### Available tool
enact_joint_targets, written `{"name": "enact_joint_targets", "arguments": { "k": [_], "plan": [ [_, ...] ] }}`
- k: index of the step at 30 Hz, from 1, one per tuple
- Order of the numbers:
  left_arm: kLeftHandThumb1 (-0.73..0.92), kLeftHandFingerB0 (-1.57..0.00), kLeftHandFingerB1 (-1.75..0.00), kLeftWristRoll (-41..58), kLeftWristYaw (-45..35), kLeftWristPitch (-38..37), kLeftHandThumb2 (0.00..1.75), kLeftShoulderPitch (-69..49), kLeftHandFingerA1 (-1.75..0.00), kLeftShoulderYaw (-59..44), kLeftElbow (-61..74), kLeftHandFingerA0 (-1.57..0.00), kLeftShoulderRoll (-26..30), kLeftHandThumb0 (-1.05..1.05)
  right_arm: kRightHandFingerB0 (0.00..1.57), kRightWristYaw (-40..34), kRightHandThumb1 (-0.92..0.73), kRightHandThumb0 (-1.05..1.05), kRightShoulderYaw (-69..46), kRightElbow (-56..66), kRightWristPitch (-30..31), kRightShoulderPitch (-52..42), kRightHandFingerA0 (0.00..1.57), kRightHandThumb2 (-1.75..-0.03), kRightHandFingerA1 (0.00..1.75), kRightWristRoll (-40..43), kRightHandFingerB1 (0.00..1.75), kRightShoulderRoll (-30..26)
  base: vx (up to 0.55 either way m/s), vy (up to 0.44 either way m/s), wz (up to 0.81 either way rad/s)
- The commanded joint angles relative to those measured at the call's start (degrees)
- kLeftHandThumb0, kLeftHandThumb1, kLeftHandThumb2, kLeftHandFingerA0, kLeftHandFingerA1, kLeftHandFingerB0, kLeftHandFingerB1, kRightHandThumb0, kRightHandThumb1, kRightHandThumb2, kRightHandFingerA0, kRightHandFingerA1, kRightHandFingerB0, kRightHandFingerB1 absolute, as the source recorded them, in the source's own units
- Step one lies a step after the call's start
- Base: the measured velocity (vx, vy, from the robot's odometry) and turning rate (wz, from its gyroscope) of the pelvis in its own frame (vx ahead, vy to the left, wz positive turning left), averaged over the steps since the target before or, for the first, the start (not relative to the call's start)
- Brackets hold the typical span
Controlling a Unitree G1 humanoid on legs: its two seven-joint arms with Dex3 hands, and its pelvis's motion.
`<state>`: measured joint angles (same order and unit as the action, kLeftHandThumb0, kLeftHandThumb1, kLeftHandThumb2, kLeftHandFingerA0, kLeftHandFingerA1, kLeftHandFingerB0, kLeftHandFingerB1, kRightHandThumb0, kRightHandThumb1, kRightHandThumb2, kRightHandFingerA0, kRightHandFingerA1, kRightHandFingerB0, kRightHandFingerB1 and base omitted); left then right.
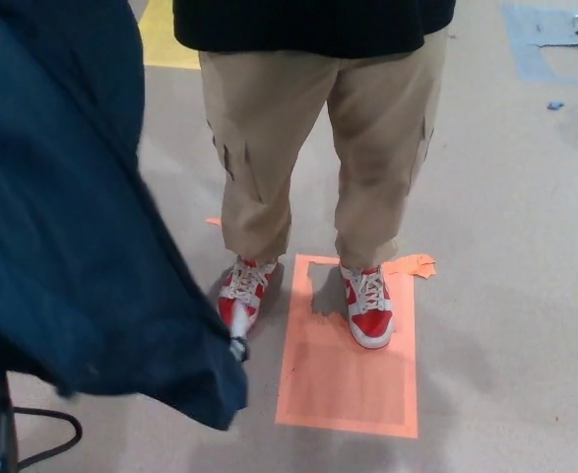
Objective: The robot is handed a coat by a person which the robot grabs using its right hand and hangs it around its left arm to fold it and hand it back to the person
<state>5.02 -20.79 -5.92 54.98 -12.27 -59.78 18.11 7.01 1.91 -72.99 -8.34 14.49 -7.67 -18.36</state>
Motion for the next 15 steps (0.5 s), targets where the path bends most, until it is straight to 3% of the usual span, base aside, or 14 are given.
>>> {"name": "enact_joint_targets", "arguments": {
  "k": [1, 15],
  "plan": [
    [0.72, -0.07, -0.24, 1.01, -0.91, -1.81, 1.03, -0.63, -0.22, -0.35, 0.24, -0.07, 0.79, -0.84, 0.0, -0.26, -0.78, -0.89, 0.12, -0.53, 0.01, 0.12, 0.0, -1.08, 0.08, -0.96, 0.06, -1.16, 0.0, 0.0, 0.0],
    [0.72, -0.08, -0.16, 1.0, -0.89, -1.38, 1.02, -1.19, -0.19, 0.11, 0.92, -0.08, 0.59, -0.9, 0.0, 1.6, -0.79, -0.84, 0.3, -0.49, 0.19, 0.04, 0.0, -1.07, 0.12, -1.82, 0.08, -1.42, 0.0, 0.0, 0.0]
  ]
}}
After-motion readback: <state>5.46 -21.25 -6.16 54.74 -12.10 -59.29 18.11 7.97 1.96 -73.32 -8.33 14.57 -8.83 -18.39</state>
